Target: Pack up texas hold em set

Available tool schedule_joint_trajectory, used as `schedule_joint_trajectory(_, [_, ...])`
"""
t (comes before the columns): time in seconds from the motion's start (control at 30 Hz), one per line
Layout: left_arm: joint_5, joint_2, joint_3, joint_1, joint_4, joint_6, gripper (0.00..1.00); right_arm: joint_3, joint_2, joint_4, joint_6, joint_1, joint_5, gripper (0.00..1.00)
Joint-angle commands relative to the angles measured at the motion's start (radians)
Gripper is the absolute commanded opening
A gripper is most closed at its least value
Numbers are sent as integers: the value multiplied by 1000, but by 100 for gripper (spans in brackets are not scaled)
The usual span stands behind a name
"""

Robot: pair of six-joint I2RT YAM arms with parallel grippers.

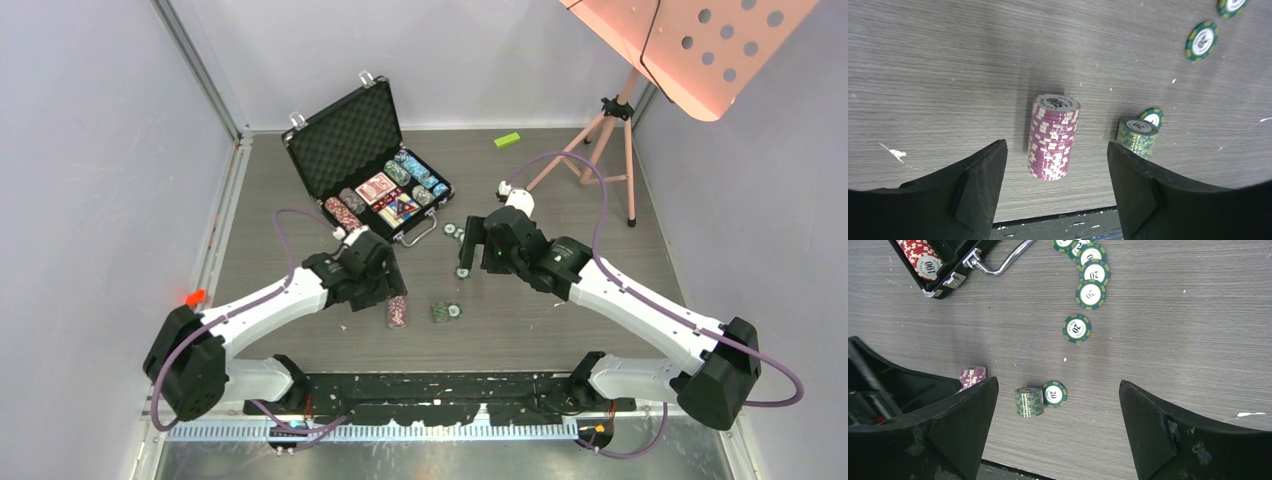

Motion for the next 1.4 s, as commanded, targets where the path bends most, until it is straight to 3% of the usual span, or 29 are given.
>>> schedule_joint_trajectory(0.0, [-69,87,62,-68,12,-63,73,-7,-46,35,9,-2,4,97])
schedule_joint_trajectory(0.3, [-146,224,142,-144,-60,-123,63,-28,-85,36,14,-2,8,97])
schedule_joint_trajectory(0.4, [-168,232,150,-156,-74,-143,52,-32,-91,35,16,-2,11,97])
schedule_joint_trajectory(0.97, [-194,358,208,-210,-142,-109,53,-34,-75,41,13,-4,9,97])
schedule_joint_trajectory(1.1, [-209,361,226,-210,-166,-99,41,-39,-84,40,13,-5,13,97])
schedule_joint_trajectory(1.37, [-318,315,320,-202,-286,-109,29,-40,-83,39,10,-7,10,97])
